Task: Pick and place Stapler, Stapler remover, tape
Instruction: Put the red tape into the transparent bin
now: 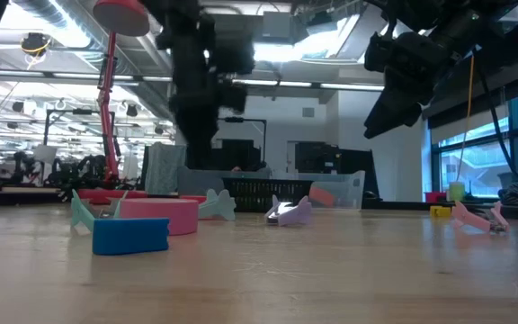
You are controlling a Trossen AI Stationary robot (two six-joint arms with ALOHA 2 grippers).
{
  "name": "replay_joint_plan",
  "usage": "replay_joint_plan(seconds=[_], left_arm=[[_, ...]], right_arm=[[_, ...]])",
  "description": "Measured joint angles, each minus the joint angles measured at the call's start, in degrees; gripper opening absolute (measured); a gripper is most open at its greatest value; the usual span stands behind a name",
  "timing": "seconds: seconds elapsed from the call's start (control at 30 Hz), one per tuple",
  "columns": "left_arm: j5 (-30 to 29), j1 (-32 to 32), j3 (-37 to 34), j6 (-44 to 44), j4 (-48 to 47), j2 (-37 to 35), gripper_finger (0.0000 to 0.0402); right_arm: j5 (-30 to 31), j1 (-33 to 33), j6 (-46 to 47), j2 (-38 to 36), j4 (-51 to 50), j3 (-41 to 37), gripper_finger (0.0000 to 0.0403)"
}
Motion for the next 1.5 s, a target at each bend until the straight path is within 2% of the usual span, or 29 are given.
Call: replay_joint_plan(seconds=[0.13,0.33,0.6,0.9,1.13,1.23,1.37,1.5], left_arm=[[0.42,2.37,-4.16,0.00,3.51,0.00,0.0194],[4.21,6.06,-4.31,0.71,8.89,-0.02,0.0178],[8.79,7.80,-4.31,1.17,9.26,1.11,0.0175],[9.06,7.72,-4.31,2.51,9.21,5.76,0.0175],[5.68,7.71,-4.14,4.70,9.76,8.97,0.0170],[4.63,7.60,-4.07,5.12,9.71,9.25,0.0139],[4.00,6.86,-4.30,6.51,6.73,7.99,0.0041],[5.27,5.79,-4.46,4.50,1.40,4.25,0.0032]], right_arm=[[0.02,-0.02,-0.16,0.02,0.34,0.00,0.0204],[0.00,-0.04,-0.50,0.00,2.61,0.00,0.0204],[0.00,-0.04,-0.54,0.02,2.12,0.00,0.0204],[0.00,-0.03,-0.54,0.01,2.10,0.00,0.0204],[0.00,-0.04,-0.54,0.00,1.97,0.00,0.0204],[0.00,-0.03,-0.54,0.02,1.85,0.00,0.0204],[0.00,-0.02,-0.54,0.00,1.37,0.00,0.0204],[0.00,-0.02,-0.52,0.00,-0.03,0.00,0.0204]])
